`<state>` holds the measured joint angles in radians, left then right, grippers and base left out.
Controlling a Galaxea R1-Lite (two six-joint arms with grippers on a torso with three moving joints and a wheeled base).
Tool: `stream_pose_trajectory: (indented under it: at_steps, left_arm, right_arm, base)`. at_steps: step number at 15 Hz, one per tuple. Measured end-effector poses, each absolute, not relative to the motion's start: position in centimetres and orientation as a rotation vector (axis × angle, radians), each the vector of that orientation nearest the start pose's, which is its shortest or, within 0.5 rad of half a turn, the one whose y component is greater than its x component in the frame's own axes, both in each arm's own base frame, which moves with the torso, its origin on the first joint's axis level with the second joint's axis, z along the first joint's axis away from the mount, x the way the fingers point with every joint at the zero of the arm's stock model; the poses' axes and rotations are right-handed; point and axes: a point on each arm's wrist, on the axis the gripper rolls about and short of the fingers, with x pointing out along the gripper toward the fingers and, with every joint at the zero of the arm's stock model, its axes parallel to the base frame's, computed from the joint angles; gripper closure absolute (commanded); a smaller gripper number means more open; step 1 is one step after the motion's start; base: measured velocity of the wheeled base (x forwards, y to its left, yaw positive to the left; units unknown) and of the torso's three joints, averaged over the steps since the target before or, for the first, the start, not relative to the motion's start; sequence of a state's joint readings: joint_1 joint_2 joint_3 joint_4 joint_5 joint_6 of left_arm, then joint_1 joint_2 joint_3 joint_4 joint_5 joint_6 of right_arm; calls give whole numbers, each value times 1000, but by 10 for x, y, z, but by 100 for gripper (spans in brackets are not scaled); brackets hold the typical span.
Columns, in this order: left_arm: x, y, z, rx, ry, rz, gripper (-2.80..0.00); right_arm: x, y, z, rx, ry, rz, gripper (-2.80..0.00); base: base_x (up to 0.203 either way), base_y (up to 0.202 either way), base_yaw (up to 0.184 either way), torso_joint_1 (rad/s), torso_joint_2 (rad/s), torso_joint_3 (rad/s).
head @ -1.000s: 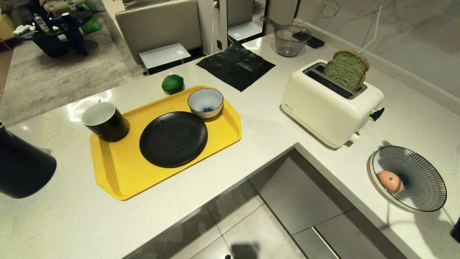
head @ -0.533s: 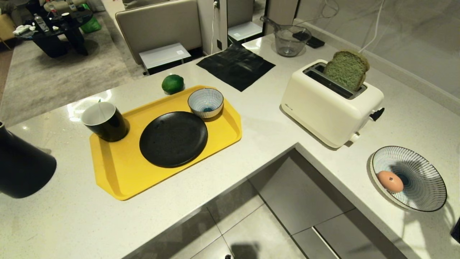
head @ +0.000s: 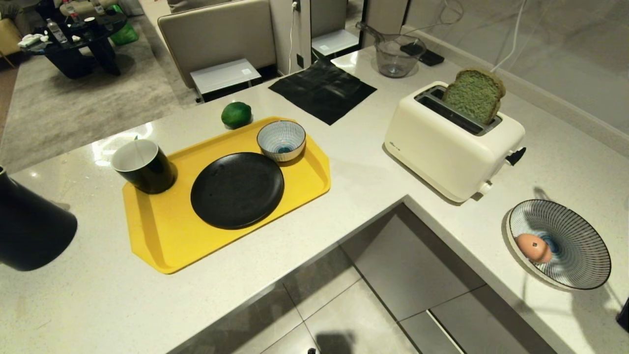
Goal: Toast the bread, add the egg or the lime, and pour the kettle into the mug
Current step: Put the baked bread on a plate
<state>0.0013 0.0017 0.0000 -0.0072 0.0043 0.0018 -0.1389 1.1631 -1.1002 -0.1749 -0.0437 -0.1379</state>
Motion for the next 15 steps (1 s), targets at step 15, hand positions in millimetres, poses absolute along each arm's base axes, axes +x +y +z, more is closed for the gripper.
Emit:
stream_pose_trajectory:
  at_steps: [15]
  left_arm:
    - [-23,0,76,2,-6,5,0]
  right_arm:
    - [195,-27,343,-71,-39,-139,0]
  base:
    - [0,0,0,0,0,0]
